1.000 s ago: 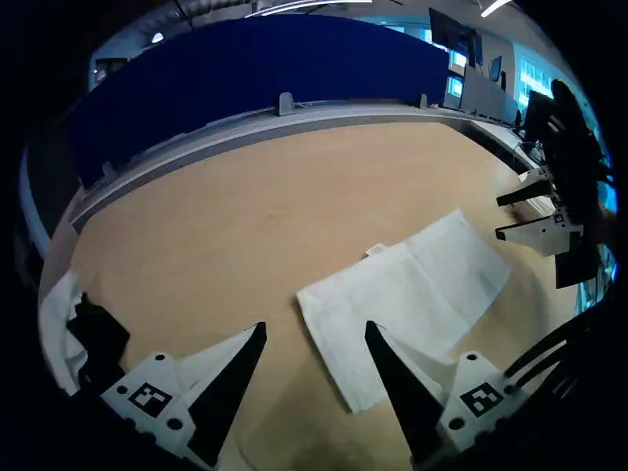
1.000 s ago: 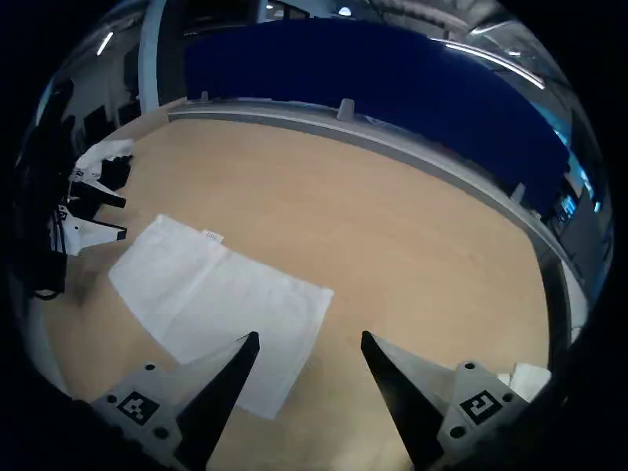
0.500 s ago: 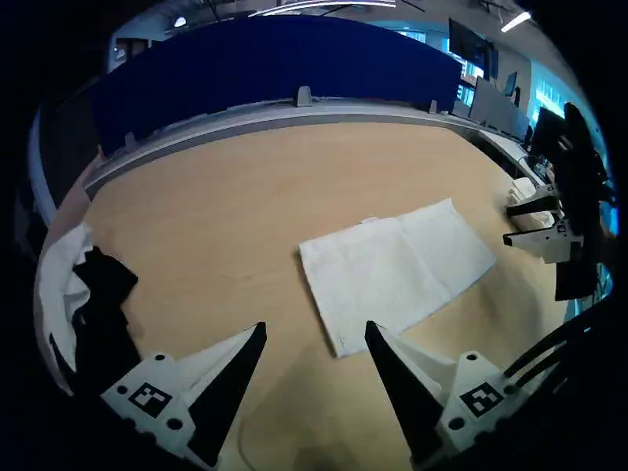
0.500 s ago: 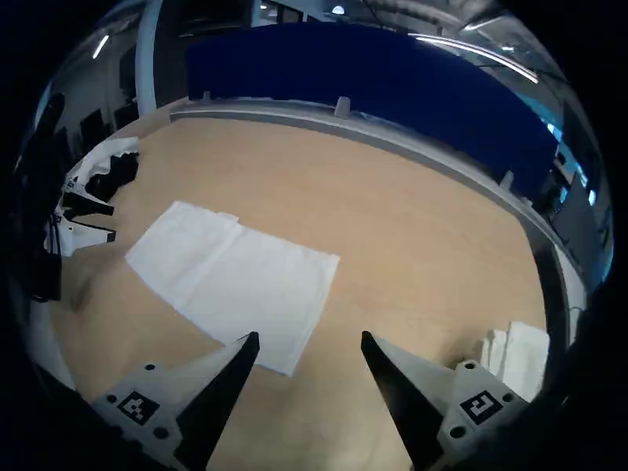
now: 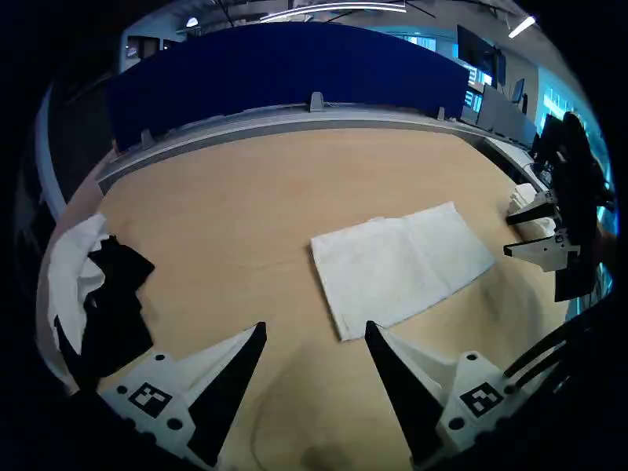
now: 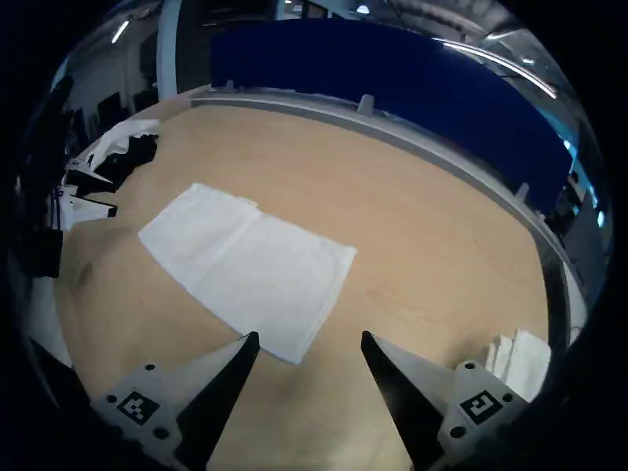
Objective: Fold towel
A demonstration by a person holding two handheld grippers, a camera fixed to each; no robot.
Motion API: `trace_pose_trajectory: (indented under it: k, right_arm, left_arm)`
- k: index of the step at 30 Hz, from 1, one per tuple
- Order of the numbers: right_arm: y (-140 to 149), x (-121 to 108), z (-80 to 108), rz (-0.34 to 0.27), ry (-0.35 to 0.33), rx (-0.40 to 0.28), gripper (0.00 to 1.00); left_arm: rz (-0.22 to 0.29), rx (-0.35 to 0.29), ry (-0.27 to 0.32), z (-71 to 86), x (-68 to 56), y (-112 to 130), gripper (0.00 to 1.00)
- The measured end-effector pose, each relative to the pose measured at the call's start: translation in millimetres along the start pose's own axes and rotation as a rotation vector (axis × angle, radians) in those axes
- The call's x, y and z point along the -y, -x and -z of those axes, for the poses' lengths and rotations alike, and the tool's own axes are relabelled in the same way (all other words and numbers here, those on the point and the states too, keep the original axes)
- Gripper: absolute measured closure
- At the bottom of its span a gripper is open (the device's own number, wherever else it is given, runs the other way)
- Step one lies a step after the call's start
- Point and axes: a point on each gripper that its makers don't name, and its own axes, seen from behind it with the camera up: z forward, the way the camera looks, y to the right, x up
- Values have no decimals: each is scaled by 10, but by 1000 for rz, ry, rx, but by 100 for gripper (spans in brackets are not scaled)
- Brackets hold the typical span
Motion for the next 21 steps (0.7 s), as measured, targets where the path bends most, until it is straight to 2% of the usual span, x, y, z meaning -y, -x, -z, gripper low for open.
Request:
trace_pose_trajectory:
  k: [8, 13, 16, 21]
  right_arm:
    - [81, 80, -63, 87, -64, 37, 0]
    - [95, 106, -94, 118, -83, 53, 3]
    - [132, 119, -127, 129, -96, 70, 8]
    - [209, 129, -198, 131, -122, 103, 23]
  left_arm:
    - [50, 8, -45, 235, 95, 200, 7]
    - [82, 13, -58, 330, 120, 304, 7]
    - [94, 12, -65, 376, 125, 337, 7]
    - [111, 13, -69, 447, 103, 375, 7]
